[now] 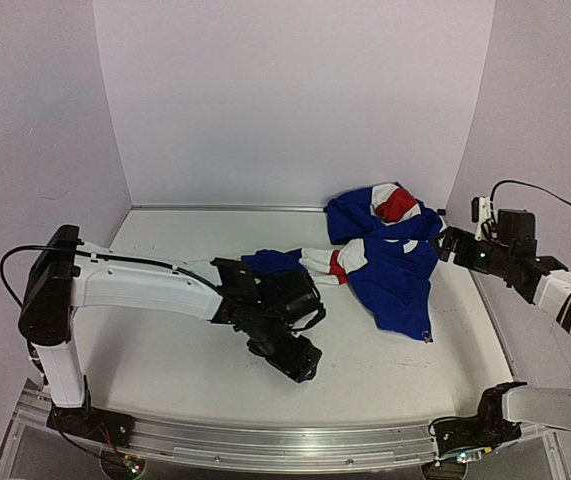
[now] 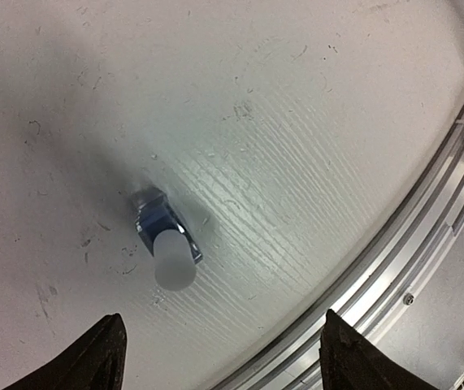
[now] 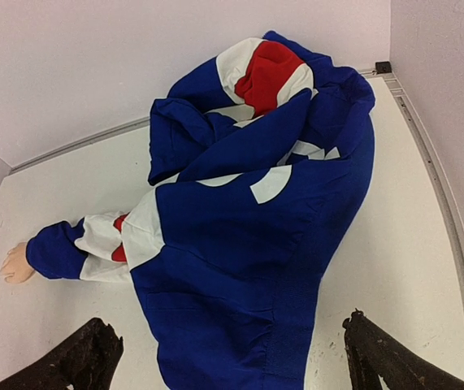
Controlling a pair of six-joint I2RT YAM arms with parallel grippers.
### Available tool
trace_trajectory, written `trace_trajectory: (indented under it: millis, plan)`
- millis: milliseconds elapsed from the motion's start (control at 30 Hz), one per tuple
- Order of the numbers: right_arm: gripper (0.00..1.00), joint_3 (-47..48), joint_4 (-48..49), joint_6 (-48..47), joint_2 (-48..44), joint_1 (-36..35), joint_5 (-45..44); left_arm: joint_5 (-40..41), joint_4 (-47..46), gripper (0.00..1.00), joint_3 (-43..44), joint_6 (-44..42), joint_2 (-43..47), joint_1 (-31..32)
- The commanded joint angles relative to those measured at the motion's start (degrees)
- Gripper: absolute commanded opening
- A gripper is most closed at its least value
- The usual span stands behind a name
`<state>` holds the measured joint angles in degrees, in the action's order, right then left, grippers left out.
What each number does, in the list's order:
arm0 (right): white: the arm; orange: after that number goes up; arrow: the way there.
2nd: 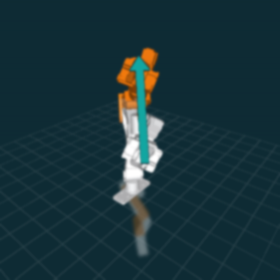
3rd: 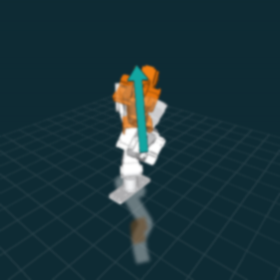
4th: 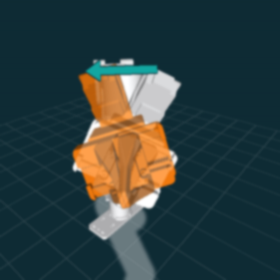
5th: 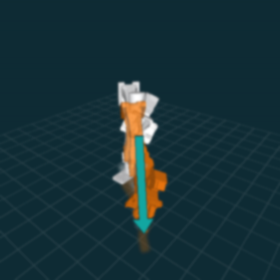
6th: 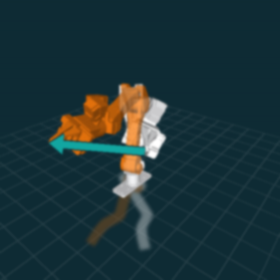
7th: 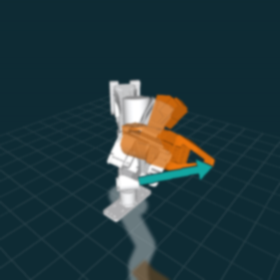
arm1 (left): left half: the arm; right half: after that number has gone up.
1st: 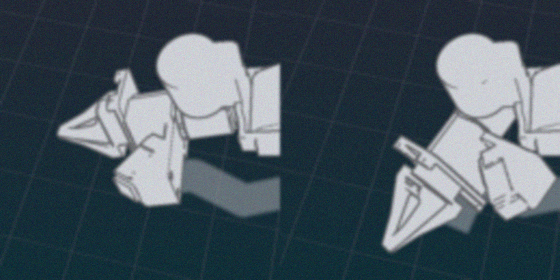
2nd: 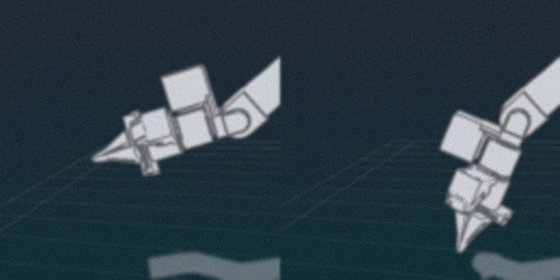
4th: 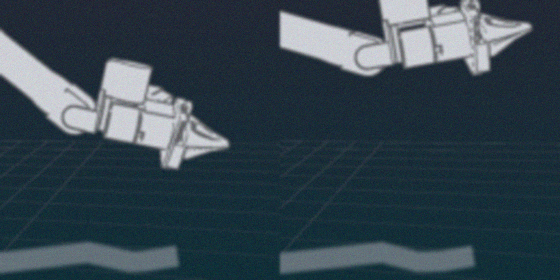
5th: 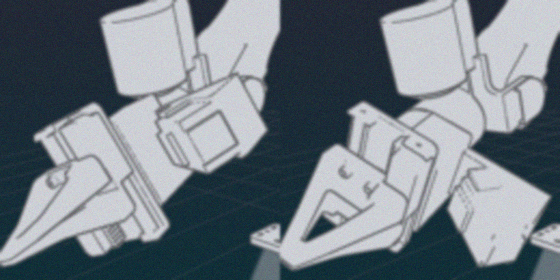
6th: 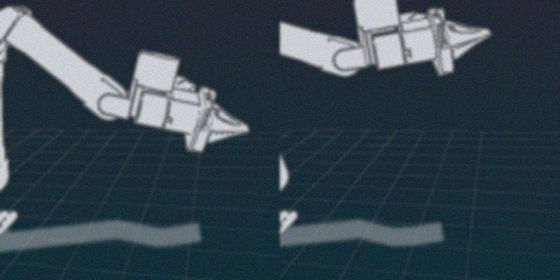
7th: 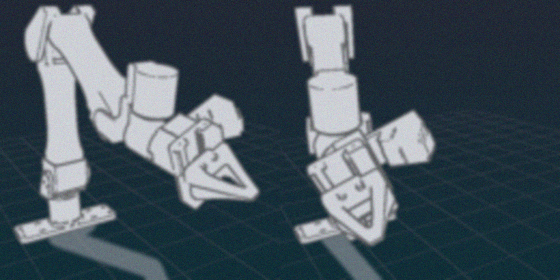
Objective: Paint the nails
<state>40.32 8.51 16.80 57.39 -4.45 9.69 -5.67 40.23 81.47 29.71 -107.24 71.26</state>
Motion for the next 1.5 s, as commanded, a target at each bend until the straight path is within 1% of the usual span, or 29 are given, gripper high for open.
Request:
trace_trajectory:
  millis: [0, 100, 133, 300, 467, 700, 767, 867, 933, 1033, 1067, 1167, 1233, 1300, 1400, 1467]
  plan:
    - [0.98, -0.12, 1.49, 0.27, -2.21, 0.37, 1.93, 3.61, 6.73, 0.80, 7.95, -0.85, -3.84, 0.88]
    - [0.98, -0.26, 1.48, 0.25, -2.55, 0.40, 2.28, 4.62, 9.24, 0.71, 11.25, -0.95, -6.47, 1.06]
    - [0.98, -0.30, 1.50, 0.28, -2.67, 0.42, 2.36, 6.32, 10.10, 0.68, 12.15, -0.83, -7.28, 1.08]
    - [0.98, -0.61, 1.55, 0.25, -2.94, 0.40, 2.46, 8.58, 12.53, 0.55, 14.75, -0.70, -9.64, 1.08]
    - [0.98, -0.85, 1.59, 0.17, -2.96, 0.45, 2.63, 9.27, 13.54, 0.48, 16.43, -0.71, -11.26, 1.11]
    - [0.98, -0.41, 1.12, 0.34, -3.24, 0.42, 3.14, 9.67, 13.81, 0.29, 17.83, -1.30, -12.81, 1.07]
    - [0.98, -0.36, 1.07, 0.30, -3.46, 0.44, 3.72, 9.80, 13.80, 0.26, 18.00, -1.40, -13.01, 1.07]
    - [0.98, -0.55, 1.29, 0.43, -2.91, 0.49, 5.81, 9.00, 13.82, 0.19, 18.32, -1.65, -13.47, 1.07]
    - [0.98, -0.71, 1.75, 0.31, -1.84, 0.39, 8.11, 9.13, 13.80, 0.10, 18.32, -2.04, -13.29, 1.00]
    - [0.98, -1.21, 3.19, 0.17, 0.08, -0.26, 13.90, 8.92, 13.82, 0.03, 17.28, -3.33, -10.68, 0.36]
    - [0.98, -1.73, 4.61, 0.15, 0.61, -1.28, 17.25, 8.29, 13.81, 0.00, 16.21, -3.87, -9.05, -0.17]
    - [0.98, -3.29, 10.09, 1.60, 2.01, -6.88, 21.04, 6.36, 12.40, 0.00, 11.84, -7.54, -2.54, -2.54]
    - [0.98, -3.61, 14.29, 2.43, 4.28, -14.12, 21.12, 4.67, 10.57, 0.00, 7.88, -11.87, 3.07, -4.30]
    - [0.98, -3.56, 20.62, 2.96, 8.01, -21.72, 22.16, -0.63, 7.46, 0.00, 2.90, -16.67, 9.40, -6.72]
    - [0.98, -2.32, 30.46, 2.27, 15.62, -31.68, 28.60, -9.01, 4.45, 0.00, -3.69, -24.76, 18.46, -10.16]
    - [0.98, -0.34, 36.80, 2.17, 20.52, -37.08, 33.22, -11.07, 4.25, 0.00, -6.39, -30.07, 23.54, -10.88]
